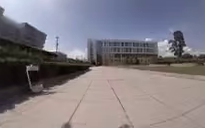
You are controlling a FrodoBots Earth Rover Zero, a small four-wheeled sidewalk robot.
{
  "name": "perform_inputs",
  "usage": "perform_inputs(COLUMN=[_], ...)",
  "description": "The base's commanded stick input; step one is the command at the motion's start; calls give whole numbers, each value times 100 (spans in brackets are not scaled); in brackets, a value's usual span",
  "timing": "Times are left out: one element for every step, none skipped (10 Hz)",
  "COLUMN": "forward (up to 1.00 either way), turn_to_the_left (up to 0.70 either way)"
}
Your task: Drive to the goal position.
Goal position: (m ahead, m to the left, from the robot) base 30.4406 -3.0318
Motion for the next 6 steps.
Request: perform_inputs(forward=[100, 100, 100, 100, 100, 100], turn_to_the_left=[-24, -6, 0, 0, 0, 0])
